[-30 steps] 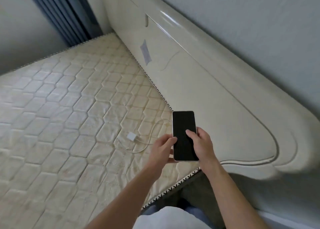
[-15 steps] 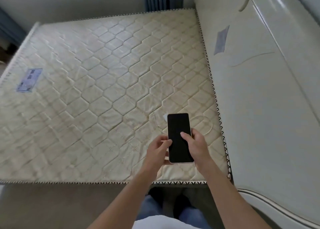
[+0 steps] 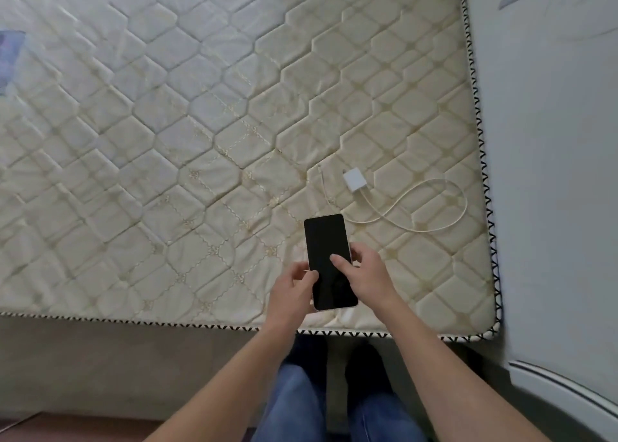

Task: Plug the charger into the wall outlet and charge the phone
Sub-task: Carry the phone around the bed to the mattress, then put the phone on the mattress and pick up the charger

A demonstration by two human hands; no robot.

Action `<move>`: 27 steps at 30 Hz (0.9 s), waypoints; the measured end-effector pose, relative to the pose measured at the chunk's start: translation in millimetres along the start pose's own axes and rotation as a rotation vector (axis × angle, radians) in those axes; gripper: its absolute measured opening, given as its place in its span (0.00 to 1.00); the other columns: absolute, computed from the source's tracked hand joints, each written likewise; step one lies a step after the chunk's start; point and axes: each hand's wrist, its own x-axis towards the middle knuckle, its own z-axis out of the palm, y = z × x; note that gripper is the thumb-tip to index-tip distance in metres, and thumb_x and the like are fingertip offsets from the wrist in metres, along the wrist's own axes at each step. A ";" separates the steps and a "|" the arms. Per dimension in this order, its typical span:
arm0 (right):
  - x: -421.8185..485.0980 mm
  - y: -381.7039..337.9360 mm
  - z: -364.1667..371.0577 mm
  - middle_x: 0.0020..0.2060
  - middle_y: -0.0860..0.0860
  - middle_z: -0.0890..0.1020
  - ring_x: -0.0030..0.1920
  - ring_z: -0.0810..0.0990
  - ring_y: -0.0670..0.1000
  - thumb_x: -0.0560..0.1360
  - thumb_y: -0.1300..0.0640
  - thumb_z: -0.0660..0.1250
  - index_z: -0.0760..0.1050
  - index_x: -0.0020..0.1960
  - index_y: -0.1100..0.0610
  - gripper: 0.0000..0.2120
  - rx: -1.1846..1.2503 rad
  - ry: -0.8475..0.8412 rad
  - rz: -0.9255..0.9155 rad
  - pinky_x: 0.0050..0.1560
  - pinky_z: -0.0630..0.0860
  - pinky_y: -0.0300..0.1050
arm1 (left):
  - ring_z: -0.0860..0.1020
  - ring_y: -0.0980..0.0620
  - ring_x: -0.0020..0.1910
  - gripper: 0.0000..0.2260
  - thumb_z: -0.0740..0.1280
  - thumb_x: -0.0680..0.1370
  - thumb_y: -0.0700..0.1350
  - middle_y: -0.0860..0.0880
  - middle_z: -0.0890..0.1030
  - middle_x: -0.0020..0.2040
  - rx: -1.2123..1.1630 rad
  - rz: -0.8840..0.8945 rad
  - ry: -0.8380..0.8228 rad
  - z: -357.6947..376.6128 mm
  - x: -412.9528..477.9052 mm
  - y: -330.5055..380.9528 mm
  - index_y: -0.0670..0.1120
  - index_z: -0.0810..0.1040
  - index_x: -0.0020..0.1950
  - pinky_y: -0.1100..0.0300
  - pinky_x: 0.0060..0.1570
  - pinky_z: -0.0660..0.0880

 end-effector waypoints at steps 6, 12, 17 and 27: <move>65.9 58.9 35.5 0.48 0.50 0.84 0.51 0.82 0.51 0.74 0.49 0.71 0.77 0.56 0.54 0.14 -0.084 0.072 0.110 0.49 0.78 0.46 | 0.83 0.49 0.46 0.08 0.65 0.78 0.45 0.48 0.80 0.50 0.109 0.002 -0.025 -5.4 86.3 -40.9 0.50 0.80 0.56 0.46 0.44 0.83; 131.0 87.1 65.7 0.38 0.45 0.80 0.38 0.77 0.45 0.73 0.48 0.72 0.80 0.51 0.54 0.11 -0.204 0.115 0.143 0.34 0.67 0.36 | 0.84 0.50 0.47 0.14 0.65 0.69 0.55 0.53 0.81 0.48 0.170 -0.006 -0.043 -15.2 161.0 -66.2 0.58 0.80 0.54 0.44 0.51 0.81; 183.0 103.9 85.6 0.37 0.46 0.82 0.39 0.80 0.48 0.70 0.48 0.75 0.80 0.47 0.54 0.12 -0.269 0.183 0.133 0.37 0.73 0.41 | 0.81 0.53 0.49 0.09 0.65 0.73 0.49 0.56 0.81 0.47 0.225 0.065 -0.028 -16.0 211.7 -72.9 0.63 0.78 0.50 0.50 0.53 0.79; 212.8 115.5 96.1 0.41 0.45 0.83 0.42 0.81 0.47 0.70 0.49 0.74 0.82 0.49 0.49 0.10 -0.309 0.382 0.027 0.48 0.80 0.49 | 0.78 0.55 0.48 0.18 0.65 0.75 0.48 0.52 0.78 0.49 0.424 0.256 -0.008 -8.1 251.6 -86.1 0.61 0.76 0.64 0.60 0.49 0.72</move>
